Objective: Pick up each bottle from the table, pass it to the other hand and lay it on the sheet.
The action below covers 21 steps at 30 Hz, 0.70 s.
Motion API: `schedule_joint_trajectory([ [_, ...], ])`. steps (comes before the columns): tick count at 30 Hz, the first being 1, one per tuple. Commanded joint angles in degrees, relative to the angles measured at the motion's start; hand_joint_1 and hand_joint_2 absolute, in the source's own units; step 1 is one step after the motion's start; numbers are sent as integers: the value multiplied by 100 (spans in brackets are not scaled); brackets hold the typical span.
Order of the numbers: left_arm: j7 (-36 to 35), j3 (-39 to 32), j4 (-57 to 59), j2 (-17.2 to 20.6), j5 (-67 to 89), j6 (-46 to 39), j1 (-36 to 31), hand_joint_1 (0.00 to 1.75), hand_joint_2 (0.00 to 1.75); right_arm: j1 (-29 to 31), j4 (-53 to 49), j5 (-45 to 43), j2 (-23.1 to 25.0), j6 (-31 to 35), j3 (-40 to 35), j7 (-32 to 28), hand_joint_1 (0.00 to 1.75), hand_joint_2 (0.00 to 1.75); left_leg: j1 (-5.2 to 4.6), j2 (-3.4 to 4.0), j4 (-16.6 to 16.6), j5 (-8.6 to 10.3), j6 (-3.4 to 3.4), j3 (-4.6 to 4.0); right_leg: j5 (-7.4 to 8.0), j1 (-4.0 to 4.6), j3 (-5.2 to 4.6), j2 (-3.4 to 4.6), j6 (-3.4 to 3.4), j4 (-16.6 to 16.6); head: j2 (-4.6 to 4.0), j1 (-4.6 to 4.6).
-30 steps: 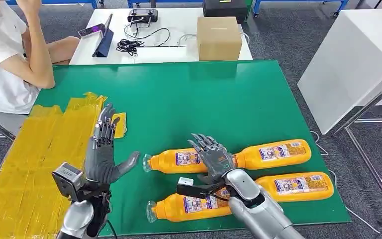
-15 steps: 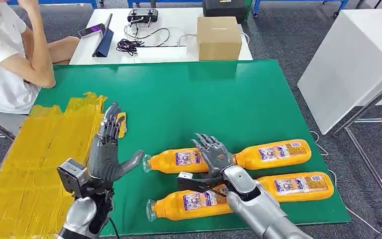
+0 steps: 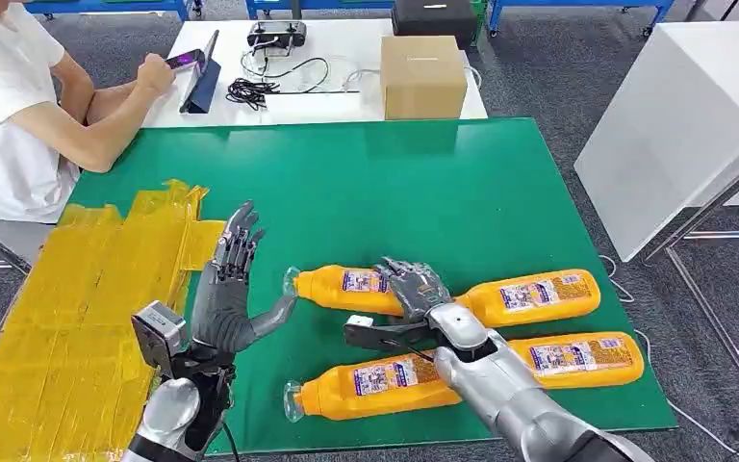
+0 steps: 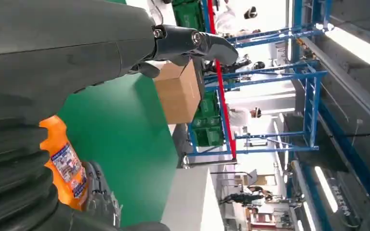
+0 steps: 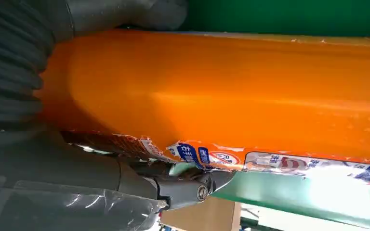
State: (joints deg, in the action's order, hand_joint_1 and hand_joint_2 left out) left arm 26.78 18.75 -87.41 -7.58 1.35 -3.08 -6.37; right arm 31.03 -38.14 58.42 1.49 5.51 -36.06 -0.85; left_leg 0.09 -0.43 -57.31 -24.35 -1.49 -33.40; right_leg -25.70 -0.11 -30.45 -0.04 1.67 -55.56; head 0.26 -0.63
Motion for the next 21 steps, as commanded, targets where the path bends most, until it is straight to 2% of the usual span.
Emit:
schedule_joint_trajectory([
  [1,20,108,392,38,25,3,-266,0,175,131,801,29,-31,-13,-35,17,157,175,1,-14,6,4,3,9,-1,1,16,-16,1,8,0,0],
  [3,20,108,392,38,25,3,-266,0,175,131,801,29,-31,-13,-35,17,157,175,7,-22,11,7,6,11,2,6,21,-25,1,19,0,0],
  [5,21,113,361,45,26,2,-251,0,175,103,759,0,-37,75,16,5,166,175,2,-15,6,2,2,17,-1,1,23,-14,0,10,0,0],
  [10,10,107,310,58,43,-13,-216,0,175,-106,382,-298,7,640,445,-146,175,175,4,-21,10,5,5,19,0,3,30,-22,0,16,0,0],
  [13,-17,110,192,75,93,-72,-144,0,175,-466,-364,-741,146,1539,1102,-348,175,175,2,-11,4,1,3,15,-1,1,21,-10,-1,7,0,0],
  [14,-119,141,164,97,209,-193,-116,0,175,-760,-980,-982,218,2193,1422,-724,175,175,4,-12,6,0,5,15,-2,3,24,-12,-1,11,0,2],
  [17,-281,206,383,127,78,-272,-186,0,175,-1283,-2186,-2066,361,2518,1927,-1736,175,175,2,-13,3,-2,5,6,-4,1,17,-9,-2,4,0,0],
  [21,-483,275,633,165,-199,-222,-340,0,175,-1656,-3187,-2721,499,2638,2105,-2230,173,175,3,-12,3,-6,10,0,-10,3,9,-11,-5,1,0,2],
])
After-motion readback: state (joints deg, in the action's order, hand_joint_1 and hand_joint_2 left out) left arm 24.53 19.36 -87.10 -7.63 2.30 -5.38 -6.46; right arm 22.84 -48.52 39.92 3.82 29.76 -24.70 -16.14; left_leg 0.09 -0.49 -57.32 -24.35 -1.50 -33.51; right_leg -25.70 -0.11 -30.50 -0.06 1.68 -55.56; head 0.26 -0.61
